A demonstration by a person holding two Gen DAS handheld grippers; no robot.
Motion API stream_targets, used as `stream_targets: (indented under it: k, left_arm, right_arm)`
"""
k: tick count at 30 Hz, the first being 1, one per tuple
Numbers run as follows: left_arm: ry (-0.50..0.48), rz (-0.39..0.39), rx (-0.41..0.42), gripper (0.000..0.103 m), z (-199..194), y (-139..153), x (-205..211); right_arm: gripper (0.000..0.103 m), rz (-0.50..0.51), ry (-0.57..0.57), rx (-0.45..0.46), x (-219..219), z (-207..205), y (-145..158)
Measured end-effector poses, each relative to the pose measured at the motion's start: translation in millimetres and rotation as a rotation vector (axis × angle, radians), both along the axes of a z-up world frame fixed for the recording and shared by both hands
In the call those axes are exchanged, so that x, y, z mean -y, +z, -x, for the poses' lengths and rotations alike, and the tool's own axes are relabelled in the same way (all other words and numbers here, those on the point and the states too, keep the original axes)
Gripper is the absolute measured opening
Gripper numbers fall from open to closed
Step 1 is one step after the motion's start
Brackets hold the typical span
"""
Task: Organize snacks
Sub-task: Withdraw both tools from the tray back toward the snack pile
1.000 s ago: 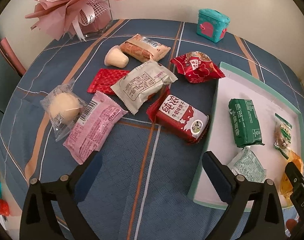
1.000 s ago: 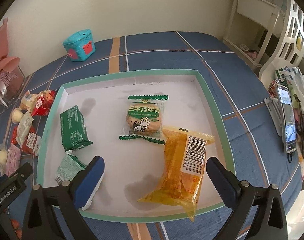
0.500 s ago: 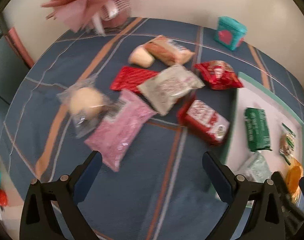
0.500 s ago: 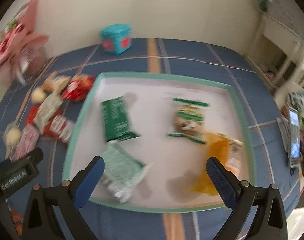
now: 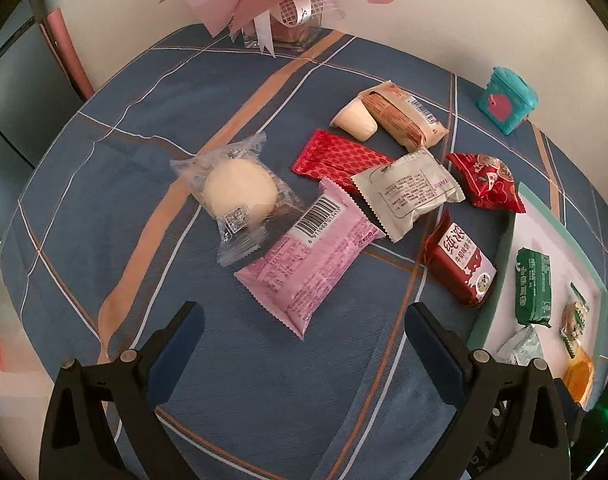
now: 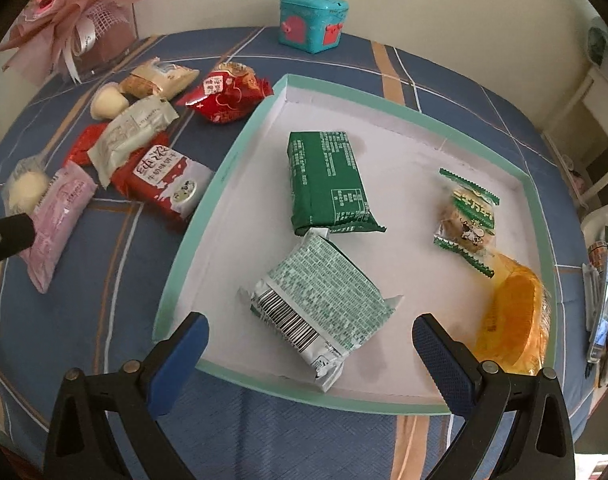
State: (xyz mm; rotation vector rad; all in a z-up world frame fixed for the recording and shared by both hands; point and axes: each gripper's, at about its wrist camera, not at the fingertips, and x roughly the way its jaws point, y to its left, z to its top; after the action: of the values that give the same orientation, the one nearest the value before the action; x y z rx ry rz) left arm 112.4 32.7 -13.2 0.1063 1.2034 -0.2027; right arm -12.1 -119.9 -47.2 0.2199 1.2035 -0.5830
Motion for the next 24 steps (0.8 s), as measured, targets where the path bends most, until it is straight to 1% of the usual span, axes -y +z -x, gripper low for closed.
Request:
stream_targets:
  k: [5,8,12,15,17,19,21,23,24]
  left_arm:
    - [-0.008,0.008,-0.008,0.1,1,1,0]
    - [-0.006,0.013,-0.007,0.1,1,4,-1]
    - [0.005,0.021,0.001,0.1,1,8,-4]
    - [0.018,0.028,0.006,0.1,-1,12,-9]
    - [0.024,0.031,0.007,0.1,-2,13,-13]
    - [0.029,0.033,0.007,0.1,-2,14,-15]
    - [0.033,0.034,0.006,0.1,-3,14,-18]
    - [0.036,0.036,0.005,0.1,-4,14,-19]
    - [0.037,0.036,0.003,0.1,-4,14,-20]
  right_arm:
    - [0.103,-0.007,-0.003,0.003,0,1,1]
    - [0.103,-0.014,0.012,0.026,0,-2,5]
    - [0.103,-0.074,0.014,0.092,-4,-6,15]
    - [0.103,-0.119,0.018,0.124,-9,-11,18]
    - [0.103,-0.135,0.022,0.136,-12,-15,18]
    - [0.103,-0.146,0.025,0.129,-17,-21,16]
    - [0.101,-0.157,0.034,0.123,-23,-24,13]
    - [0.093,-0.162,0.046,0.112,-30,-25,11]
    - [0.091,-0.159,0.053,0.106,-33,-26,10]
